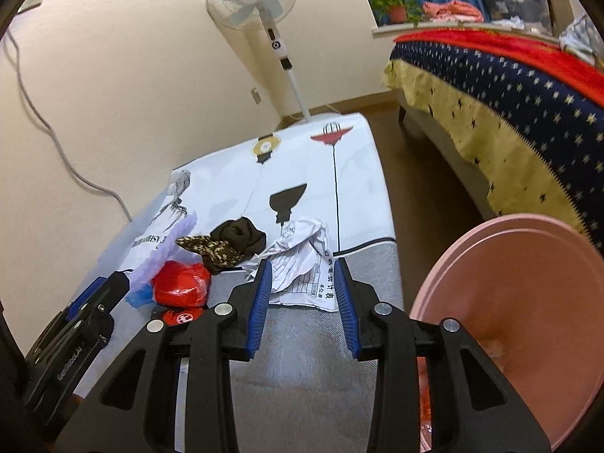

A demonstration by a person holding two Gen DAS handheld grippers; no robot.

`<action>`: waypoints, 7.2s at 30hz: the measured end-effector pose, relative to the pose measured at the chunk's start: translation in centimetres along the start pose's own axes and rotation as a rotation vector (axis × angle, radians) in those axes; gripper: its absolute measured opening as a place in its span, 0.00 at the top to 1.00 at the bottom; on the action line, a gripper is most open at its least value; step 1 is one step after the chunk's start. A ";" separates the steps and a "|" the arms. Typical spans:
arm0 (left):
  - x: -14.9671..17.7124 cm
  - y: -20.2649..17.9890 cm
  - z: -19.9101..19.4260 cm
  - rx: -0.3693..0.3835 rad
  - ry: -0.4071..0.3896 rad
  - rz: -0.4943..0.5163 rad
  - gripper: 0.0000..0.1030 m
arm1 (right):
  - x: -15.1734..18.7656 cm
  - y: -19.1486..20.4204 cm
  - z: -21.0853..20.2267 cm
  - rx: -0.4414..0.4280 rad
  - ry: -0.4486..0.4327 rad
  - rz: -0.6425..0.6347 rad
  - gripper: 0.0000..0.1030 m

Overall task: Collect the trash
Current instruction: 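Move both tools back toward the remaining trash on the table, then grasp the crumpled white printed paper with the right tool while the left tool grasps the purple mesh net, then carry the paper and mesh net over the pink bin and open both tools, then move both open tools from the bin back over the table, then grasp the blue plastic bag with the left tool while the right tool grasps the black wrapper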

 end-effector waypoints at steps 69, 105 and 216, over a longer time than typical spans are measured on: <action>-3.1 0.6 -7.5 0.015 -0.077 0.009 0.94 | -1.4 0.6 -11.4 -0.052 -0.072 -0.041 0.99; -4.9 -8.2 -10.3 0.311 -0.166 0.036 0.96 | -5.7 -8.1 -18.5 0.199 -0.184 -0.051 0.99; 2.1 4.5 -1.7 -0.054 0.034 -0.165 0.84 | 1.6 4.0 -3.8 -0.048 0.001 -0.166 0.64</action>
Point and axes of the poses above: each gripper's, at about its wrist camera, not at the fingertips, and z roughly the way its jaws point, y to its left, x to its underside, the point moved 8 cm from there along z, roughly the way its jaws point, and after that the axes turned 15 degrees about z, right-handed, at the moved point
